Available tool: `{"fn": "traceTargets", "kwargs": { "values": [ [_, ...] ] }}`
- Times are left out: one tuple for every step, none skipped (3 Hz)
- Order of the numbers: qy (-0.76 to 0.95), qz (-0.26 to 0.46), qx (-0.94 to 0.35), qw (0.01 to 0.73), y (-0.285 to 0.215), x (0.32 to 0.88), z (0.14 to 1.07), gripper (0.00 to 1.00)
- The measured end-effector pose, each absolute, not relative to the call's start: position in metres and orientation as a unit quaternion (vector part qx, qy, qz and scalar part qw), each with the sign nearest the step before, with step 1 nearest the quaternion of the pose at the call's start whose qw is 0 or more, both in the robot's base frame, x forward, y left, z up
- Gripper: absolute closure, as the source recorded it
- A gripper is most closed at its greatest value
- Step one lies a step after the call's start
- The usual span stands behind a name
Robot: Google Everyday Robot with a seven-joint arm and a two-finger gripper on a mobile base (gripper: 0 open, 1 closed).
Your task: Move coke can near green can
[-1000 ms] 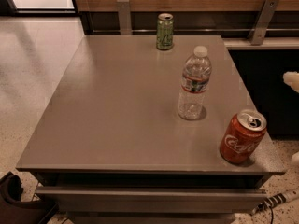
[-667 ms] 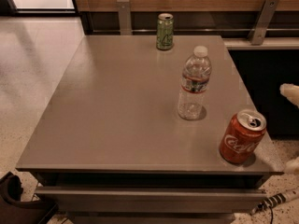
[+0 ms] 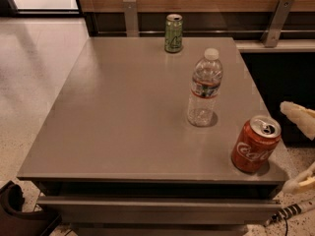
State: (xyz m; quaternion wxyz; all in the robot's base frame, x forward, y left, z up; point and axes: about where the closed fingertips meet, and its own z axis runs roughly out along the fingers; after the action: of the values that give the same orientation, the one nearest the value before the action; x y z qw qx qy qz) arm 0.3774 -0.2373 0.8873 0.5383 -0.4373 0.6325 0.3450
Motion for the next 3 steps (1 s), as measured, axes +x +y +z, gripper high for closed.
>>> {"fn": "traceTargets", "kwargs": {
  "values": [
    [0.622, 0.362, -0.433, 0.543, -0.2264, 0.3805, 0.8758, 0.0],
    [0.618, 0.368, -0.426, 0.549, -0.2252, 0.3806, 0.8711, 0.0],
    [0.617, 0.369, -0.428, 0.548, -0.2231, 0.381, 0.872, 0.18]
  ]
}}
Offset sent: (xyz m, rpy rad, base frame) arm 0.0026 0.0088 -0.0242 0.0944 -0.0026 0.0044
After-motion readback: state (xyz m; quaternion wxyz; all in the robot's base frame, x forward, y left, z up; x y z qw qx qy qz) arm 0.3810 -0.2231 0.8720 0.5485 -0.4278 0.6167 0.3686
